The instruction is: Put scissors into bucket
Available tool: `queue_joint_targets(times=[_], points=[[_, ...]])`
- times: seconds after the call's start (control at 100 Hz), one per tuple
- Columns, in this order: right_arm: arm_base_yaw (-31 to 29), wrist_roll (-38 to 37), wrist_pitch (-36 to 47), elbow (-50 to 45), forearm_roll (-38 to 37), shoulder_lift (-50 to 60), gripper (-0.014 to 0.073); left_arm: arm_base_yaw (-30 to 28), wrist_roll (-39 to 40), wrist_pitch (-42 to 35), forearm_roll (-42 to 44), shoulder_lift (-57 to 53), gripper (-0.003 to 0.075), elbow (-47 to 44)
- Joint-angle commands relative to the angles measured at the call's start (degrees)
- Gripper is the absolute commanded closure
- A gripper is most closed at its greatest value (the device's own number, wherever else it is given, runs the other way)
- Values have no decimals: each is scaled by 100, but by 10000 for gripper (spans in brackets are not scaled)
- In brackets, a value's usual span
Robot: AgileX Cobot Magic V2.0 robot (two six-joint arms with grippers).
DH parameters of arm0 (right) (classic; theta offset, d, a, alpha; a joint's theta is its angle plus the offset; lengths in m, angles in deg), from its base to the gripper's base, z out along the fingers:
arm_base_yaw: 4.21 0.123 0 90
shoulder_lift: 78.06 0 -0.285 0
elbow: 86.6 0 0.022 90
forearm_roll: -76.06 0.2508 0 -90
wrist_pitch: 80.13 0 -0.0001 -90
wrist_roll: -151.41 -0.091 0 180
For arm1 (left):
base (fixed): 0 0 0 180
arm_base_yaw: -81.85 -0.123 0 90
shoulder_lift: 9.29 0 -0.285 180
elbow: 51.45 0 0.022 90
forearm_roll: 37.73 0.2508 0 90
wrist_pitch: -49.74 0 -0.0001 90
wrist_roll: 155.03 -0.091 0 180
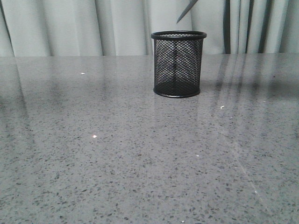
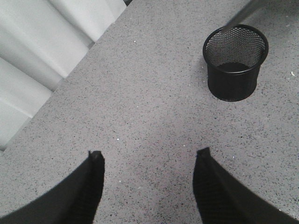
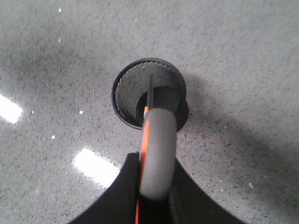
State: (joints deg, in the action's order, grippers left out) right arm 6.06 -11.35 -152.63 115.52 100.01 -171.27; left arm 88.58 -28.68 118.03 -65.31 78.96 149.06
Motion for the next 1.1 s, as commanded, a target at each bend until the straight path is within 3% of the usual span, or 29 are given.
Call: queue_joint_targets(times=[0.0, 0.91, 1.0, 1.09], points=[[92, -17, -160, 70, 50, 117, 638, -20, 67, -313, -246, -188, 335, 185], [318, -7, -15, 59, -420, -580, 635, -20, 67, -322, -246, -188, 335, 185], [318, 31, -19, 81, -389, -580, 586, -20, 67, -322, -246, -188, 335, 185], [318, 31, -11, 81, -339, -580, 454, -20, 67, -322, -246, -188, 335, 185]])
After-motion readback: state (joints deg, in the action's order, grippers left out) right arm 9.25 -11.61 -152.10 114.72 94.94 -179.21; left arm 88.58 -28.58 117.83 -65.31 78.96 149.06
